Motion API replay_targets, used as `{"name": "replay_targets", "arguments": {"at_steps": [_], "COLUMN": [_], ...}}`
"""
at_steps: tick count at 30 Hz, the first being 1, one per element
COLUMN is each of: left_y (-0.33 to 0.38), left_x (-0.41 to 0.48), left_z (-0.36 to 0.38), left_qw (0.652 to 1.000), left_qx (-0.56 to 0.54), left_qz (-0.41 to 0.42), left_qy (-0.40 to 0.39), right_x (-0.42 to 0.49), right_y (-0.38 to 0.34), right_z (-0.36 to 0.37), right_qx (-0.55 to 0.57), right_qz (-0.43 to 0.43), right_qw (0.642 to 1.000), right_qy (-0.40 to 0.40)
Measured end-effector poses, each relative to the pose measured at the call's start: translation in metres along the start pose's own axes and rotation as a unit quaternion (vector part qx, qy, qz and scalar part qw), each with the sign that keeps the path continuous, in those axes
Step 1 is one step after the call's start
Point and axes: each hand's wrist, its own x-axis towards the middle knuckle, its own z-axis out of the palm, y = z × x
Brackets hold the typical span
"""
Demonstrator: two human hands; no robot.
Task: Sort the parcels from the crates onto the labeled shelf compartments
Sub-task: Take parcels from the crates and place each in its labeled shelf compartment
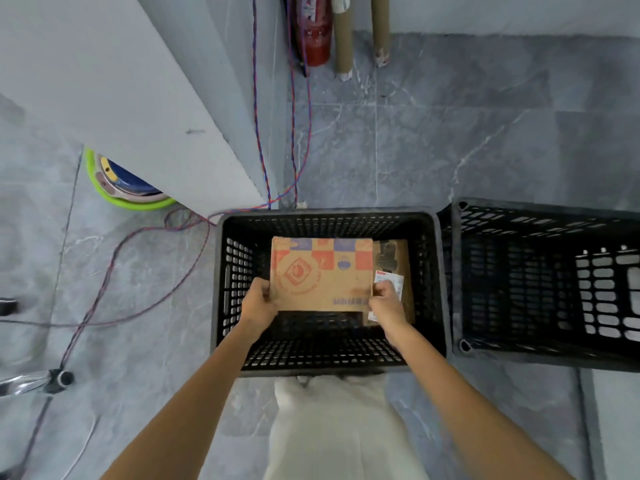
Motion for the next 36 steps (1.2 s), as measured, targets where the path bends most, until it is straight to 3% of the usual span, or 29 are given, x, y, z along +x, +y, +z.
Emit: {"name": "replay_targets", "arguments": {"at_steps": [6,10,14,18,22,32,36], "left_y": [0.112,0.200,0.288,0.379,0.457,0.550,0.558], "left_x": [-0.121,-0.211,-0.295,-0.371,-0.431,-0.518,-0.535], "left_z": [-0.041,-0.081,-0.120,-0.155,-0.170,-0.157,-0.143], "left_qw": [0.996,0.993,0.988,0.980,0.965,0.915,0.891], "left_qx": [-0.058,-0.036,-0.024,-0.006,-0.025,0.021,-0.004], "left_qz": [0.069,0.107,0.149,0.198,0.257,0.403,0.447], "left_qy": [-0.021,-0.040,-0.029,-0.006,-0.032,-0.016,-0.073], "right_x": [-0.122,-0.228,-0.330,-0.412,-0.472,-0.566,-0.592], "right_y": [-0.068,-0.120,-0.183,-0.237,-0.279,-0.286,-0.273], "right_z": [-0.098,-0.166,-0.226,-0.282,-0.343,-0.439,-0.456], "right_qx": [0.047,0.052,0.121,0.117,0.145,0.294,0.356], "right_qz": [-0.079,-0.130,-0.167,-0.239,-0.279,-0.291,-0.301], "right_qw": [0.992,0.979,0.965,0.946,0.925,0.861,0.842], "right_qy": [0.083,0.147,0.165,0.184,0.215,0.294,0.272]}}
